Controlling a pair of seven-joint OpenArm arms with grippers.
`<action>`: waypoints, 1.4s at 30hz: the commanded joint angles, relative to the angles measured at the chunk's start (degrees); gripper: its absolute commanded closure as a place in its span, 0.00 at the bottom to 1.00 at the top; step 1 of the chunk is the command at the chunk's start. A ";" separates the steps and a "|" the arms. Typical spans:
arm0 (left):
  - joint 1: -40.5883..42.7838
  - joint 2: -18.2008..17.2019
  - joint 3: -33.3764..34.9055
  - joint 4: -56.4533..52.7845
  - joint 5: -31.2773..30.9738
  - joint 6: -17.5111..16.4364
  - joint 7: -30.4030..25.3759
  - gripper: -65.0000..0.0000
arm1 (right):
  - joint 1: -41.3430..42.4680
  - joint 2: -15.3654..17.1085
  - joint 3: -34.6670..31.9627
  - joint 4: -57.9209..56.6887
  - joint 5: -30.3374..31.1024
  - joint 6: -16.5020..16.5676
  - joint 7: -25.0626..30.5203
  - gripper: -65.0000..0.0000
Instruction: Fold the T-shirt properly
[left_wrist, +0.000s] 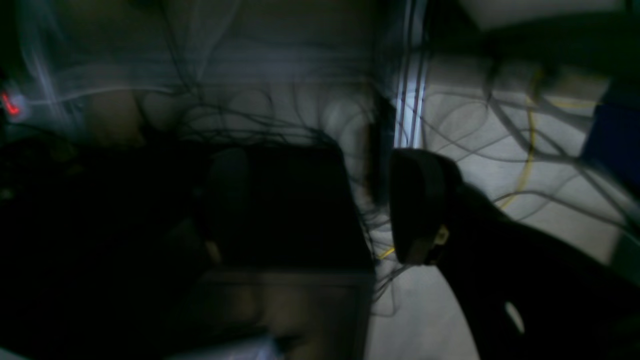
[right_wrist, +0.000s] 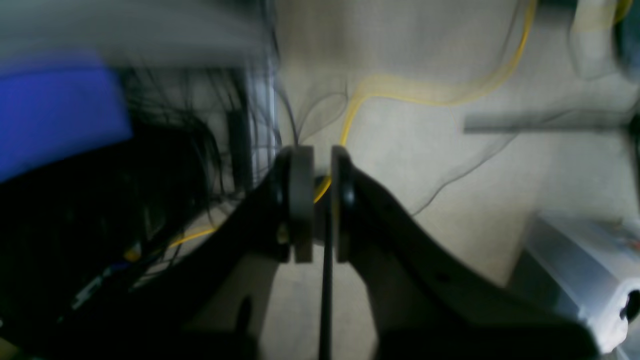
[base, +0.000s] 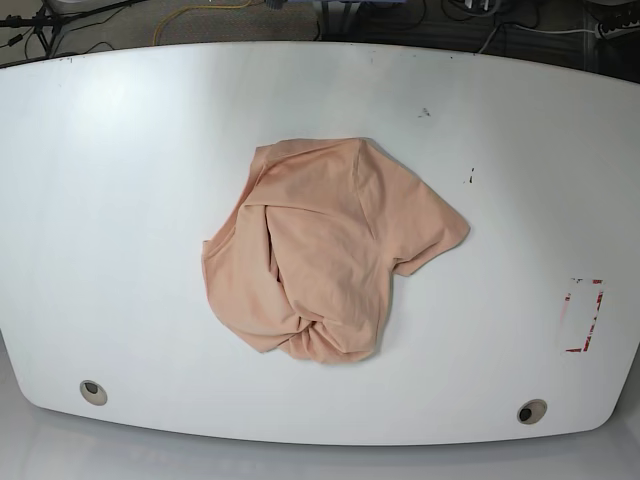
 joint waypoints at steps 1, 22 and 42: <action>2.24 -0.28 -1.06 2.50 0.46 0.36 1.61 0.38 | -2.42 0.14 0.04 2.09 0.11 -0.18 -0.84 0.90; 11.63 -0.12 -2.32 14.18 0.99 0.54 2.23 0.38 | -10.48 -1.65 -0.26 15.88 0.31 -0.02 -2.03 0.91; 18.63 -0.28 -3.16 22.68 0.17 0.83 1.69 0.38 | -15.32 -2.90 -0.06 23.85 1.71 0.18 -3.23 0.91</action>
